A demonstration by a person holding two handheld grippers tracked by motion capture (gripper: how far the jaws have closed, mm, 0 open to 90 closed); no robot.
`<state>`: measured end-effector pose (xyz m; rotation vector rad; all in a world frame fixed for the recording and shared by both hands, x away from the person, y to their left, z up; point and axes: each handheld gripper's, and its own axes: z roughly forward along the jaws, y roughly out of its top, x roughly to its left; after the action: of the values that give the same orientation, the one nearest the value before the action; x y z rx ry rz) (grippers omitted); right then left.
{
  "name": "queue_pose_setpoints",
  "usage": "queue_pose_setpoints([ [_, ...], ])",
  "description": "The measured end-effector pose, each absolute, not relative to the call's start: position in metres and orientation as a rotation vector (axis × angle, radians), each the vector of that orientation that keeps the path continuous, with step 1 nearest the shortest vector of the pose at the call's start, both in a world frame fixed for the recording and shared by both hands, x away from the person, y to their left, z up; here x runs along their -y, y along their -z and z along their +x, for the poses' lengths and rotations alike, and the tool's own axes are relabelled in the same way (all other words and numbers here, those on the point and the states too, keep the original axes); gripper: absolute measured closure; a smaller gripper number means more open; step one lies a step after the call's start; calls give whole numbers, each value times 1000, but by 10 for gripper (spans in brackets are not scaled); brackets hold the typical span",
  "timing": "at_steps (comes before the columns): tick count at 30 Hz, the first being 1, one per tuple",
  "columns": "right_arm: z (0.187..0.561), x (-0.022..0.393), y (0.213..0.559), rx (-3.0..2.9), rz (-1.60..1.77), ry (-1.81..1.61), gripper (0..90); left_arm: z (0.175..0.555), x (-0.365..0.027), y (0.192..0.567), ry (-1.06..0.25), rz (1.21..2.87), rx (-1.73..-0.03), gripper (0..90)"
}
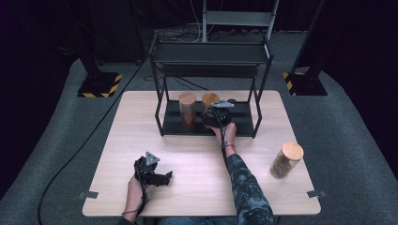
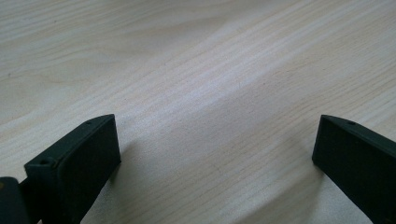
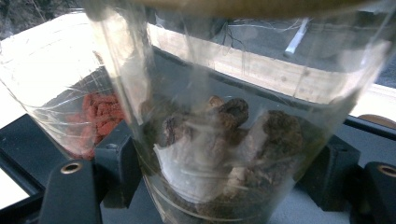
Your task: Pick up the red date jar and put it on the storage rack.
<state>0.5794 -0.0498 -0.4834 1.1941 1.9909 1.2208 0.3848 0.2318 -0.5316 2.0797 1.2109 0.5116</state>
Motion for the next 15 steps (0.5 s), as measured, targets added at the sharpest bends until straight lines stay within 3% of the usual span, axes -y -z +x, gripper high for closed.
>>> queue_pose_setpoints([
  [12, 579, 50, 482, -2009, 1204, -1219, 243, 385, -232, 532, -512, 2080, -1211, 1],
  [15, 579, 50, 480, -2023, 1230, -1223, 163, 385, -232, 532, -512, 2080, -1211, 1],
])
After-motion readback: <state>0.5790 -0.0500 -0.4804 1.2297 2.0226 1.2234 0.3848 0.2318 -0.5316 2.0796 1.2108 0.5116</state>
